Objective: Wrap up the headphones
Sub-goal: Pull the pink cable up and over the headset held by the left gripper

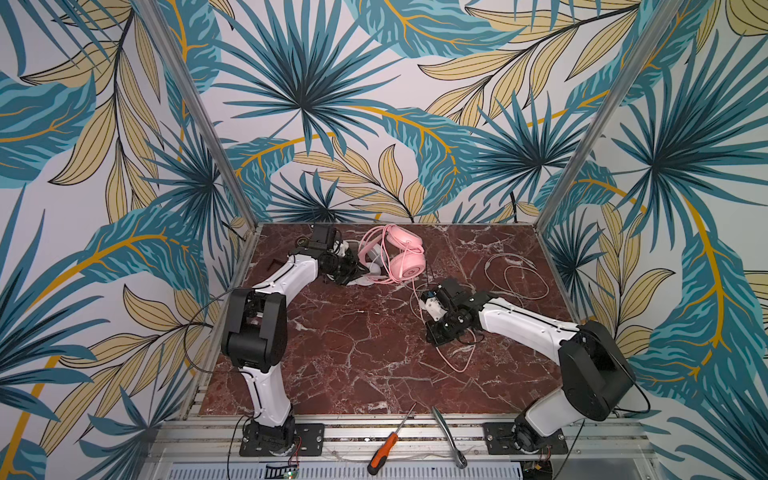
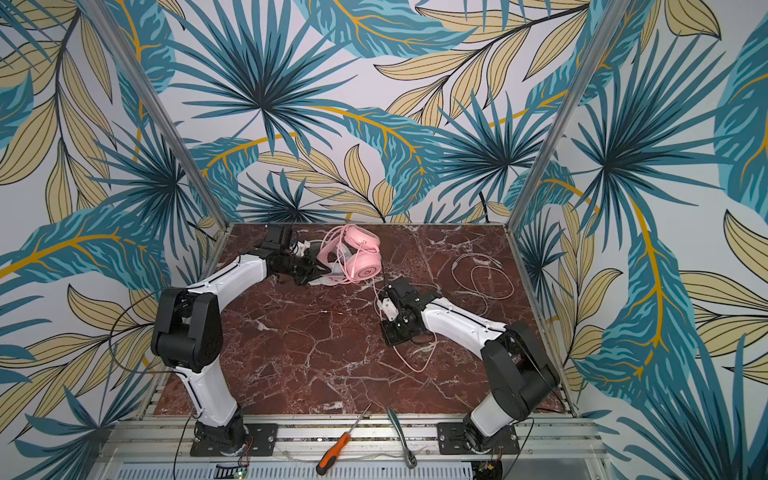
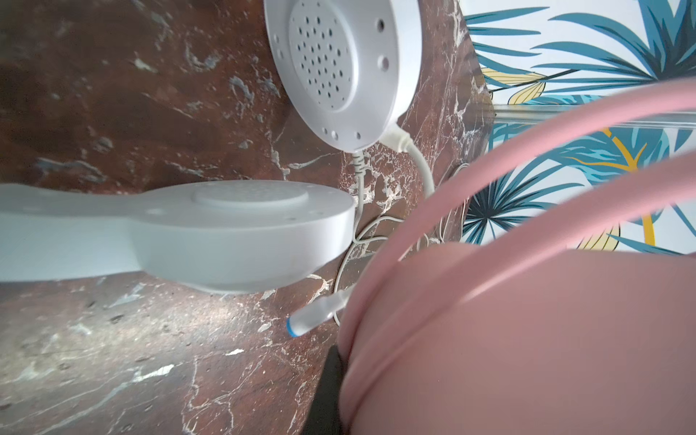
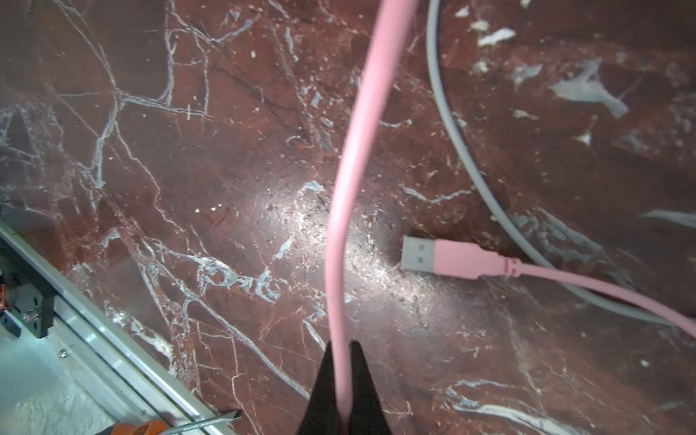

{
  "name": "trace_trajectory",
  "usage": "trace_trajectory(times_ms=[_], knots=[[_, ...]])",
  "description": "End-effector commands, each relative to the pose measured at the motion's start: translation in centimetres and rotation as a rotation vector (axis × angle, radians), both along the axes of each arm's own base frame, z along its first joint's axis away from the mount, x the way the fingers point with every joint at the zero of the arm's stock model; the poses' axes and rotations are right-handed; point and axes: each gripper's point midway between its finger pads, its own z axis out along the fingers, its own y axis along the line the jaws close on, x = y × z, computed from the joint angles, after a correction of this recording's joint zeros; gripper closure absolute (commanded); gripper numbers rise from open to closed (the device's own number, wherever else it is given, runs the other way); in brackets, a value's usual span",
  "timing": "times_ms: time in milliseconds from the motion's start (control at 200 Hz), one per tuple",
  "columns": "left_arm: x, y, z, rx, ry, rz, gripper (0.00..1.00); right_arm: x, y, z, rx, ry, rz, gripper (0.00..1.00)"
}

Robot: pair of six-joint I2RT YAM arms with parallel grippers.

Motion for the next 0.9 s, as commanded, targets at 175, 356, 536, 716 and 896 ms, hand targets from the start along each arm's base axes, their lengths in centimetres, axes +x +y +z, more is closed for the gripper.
trace_trajectory(times_ms=[175, 356, 536, 716, 896], knots=[[1.4, 1.0, 1.3, 0.018, -0.038, 0.074, 1.0, -0.8, 2.1, 2.3, 0.048, 0.009, 0.17, 1.0], [1.2, 2.3, 1.2, 0.097, -0.034, 0.12, 1.0, -0.6, 4.0, 4.1, 0.094, -0.007, 0.258, 1.0], [1.1, 3.1, 0.9, 0.155, -0.026, 0.138, 1.0, -0.4, 5.2, 5.6, 0.11, -0.02, 0.316, 1.0], [0.4, 4.1, -0.4, 0.279, 0.001, 0.128, 1.0, 0.0, 6.1, 7.4, 0.148, -0.049, 0.338, 1.0], [-0.4, 4.5, -1.1, 0.351, 0.012, 0.115, 1.0, 0.2, 6.6, 8.5, 0.173, -0.071, 0.362, 1.0]])
